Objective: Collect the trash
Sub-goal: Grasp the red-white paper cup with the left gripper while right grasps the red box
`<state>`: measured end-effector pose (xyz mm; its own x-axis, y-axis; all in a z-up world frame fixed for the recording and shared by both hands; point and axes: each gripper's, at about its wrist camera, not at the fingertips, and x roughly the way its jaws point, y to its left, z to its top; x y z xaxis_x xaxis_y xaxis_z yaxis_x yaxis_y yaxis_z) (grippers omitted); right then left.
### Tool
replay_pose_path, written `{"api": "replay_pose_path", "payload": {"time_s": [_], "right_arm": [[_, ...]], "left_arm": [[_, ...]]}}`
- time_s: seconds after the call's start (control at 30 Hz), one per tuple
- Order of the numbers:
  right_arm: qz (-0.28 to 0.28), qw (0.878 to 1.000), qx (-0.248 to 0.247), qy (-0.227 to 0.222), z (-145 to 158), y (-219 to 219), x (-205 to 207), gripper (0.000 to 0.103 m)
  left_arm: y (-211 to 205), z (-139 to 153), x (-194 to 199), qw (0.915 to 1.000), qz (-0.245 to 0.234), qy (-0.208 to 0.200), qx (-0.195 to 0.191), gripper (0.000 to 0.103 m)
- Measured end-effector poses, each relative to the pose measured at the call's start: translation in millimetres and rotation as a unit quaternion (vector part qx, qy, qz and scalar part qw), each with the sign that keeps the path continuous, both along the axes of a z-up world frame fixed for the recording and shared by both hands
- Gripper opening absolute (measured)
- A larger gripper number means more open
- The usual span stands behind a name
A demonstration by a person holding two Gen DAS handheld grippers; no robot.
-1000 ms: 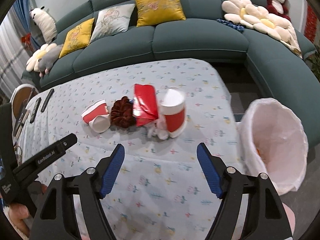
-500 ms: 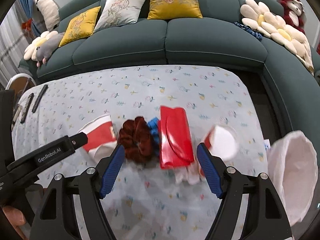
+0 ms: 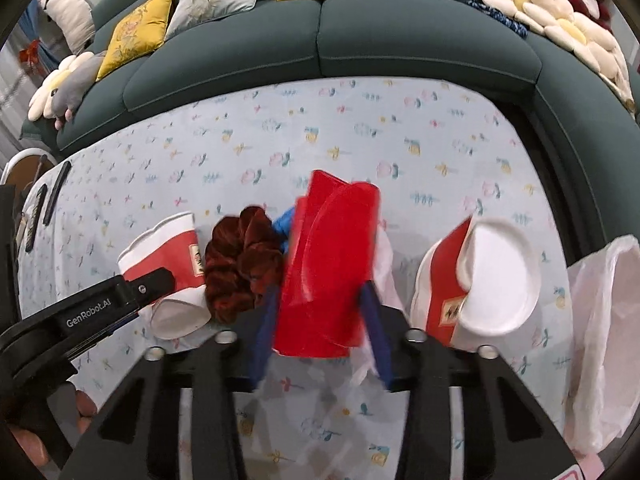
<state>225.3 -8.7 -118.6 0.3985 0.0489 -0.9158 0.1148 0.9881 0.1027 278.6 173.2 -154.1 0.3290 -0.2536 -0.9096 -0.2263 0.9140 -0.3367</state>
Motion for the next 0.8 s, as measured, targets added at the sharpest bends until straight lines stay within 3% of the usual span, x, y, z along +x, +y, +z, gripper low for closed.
{"api": "replay_pose_path", "payload": {"time_s": [0.07, 0.1, 0.17, 0.47, 0.8], "right_arm": [[0.000, 1.000, 0.005, 0.004, -1.5, 0.9, -5.0, 0.027], [0.002, 1.000, 0.009, 0.006, -1.9, 2.0, -8.4, 0.017], [0.008, 1.000, 0.016, 0.012, -2.2, 4.7, -15.3, 0.006], [0.016, 0.999, 0.034, 0.010, 4.9, 9.0, -58.9, 0.001], [-0.003, 0.999, 0.042, -0.006, 21.2, -17.8, -117.0, 0.001]], "left_arm": [[-1.3, 3.7, -4.8, 1.0000, -0.003, -0.008, 0.001, 0.035], [-0.7, 5.7, -6.1, 0.9999, -0.003, -0.010, 0.001, 0.032], [0.3, 10.5, -13.0, 0.9999, -0.001, -0.012, -0.002, 0.029], [-11.3, 19.4, -70.7, 0.9992, -0.035, -0.015, 0.007, 0.027], [-41.2, 42.4, -128.4, 0.9962, -0.077, -0.037, 0.016, 0.024]]}}
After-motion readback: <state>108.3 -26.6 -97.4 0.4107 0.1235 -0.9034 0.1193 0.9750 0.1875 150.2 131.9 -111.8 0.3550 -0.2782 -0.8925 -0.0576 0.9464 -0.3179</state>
